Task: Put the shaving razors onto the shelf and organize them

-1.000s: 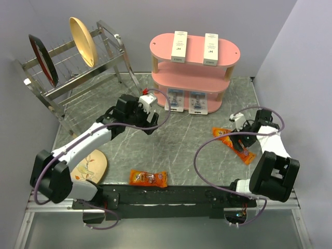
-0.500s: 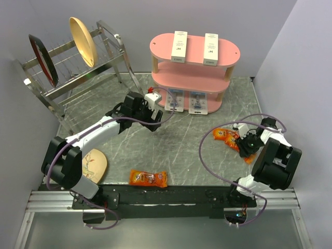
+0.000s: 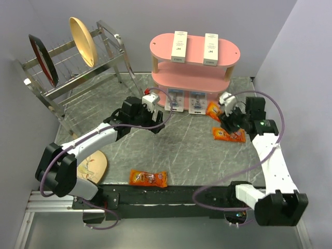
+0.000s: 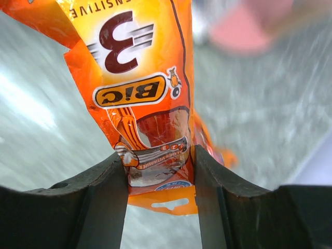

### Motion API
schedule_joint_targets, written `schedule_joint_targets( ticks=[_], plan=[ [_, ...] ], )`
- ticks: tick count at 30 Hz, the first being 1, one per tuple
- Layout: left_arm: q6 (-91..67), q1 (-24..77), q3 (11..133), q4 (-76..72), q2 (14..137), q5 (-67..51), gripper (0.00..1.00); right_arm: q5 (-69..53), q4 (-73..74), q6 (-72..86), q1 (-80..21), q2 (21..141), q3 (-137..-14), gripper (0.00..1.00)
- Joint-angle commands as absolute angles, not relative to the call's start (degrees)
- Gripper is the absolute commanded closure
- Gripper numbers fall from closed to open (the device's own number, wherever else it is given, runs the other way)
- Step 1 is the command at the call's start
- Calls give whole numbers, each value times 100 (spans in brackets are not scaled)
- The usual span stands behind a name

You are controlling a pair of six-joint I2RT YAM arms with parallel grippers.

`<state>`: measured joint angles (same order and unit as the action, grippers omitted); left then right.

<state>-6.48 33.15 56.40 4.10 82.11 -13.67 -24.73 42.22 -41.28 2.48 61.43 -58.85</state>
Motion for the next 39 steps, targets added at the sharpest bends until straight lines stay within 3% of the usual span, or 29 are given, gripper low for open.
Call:
schedule_joint_targets(
  ticks=[1,5,8,19,39],
  plan=[
    [-1019,3331,5599,44,8042,-1310,3,-1698,3245,-1199,-324,6301,-6476,100],
    [-1169,3348,5870,114,8252,-1362,4,-846,3129,566,-501,7118,-7476,100],
    [-1151,3410,6090,184,8410,-1336,4,-642,2902,913,-518,7479,-7751,100],
    [-958,3761,6837,290,9078,-1213,4,-747,2664,1379,-554,8349,-8279,100],
    [-967,3929,6733,272,9176,-1248,3,-352,2075,1986,-650,9000,-8587,100]
  ],
)
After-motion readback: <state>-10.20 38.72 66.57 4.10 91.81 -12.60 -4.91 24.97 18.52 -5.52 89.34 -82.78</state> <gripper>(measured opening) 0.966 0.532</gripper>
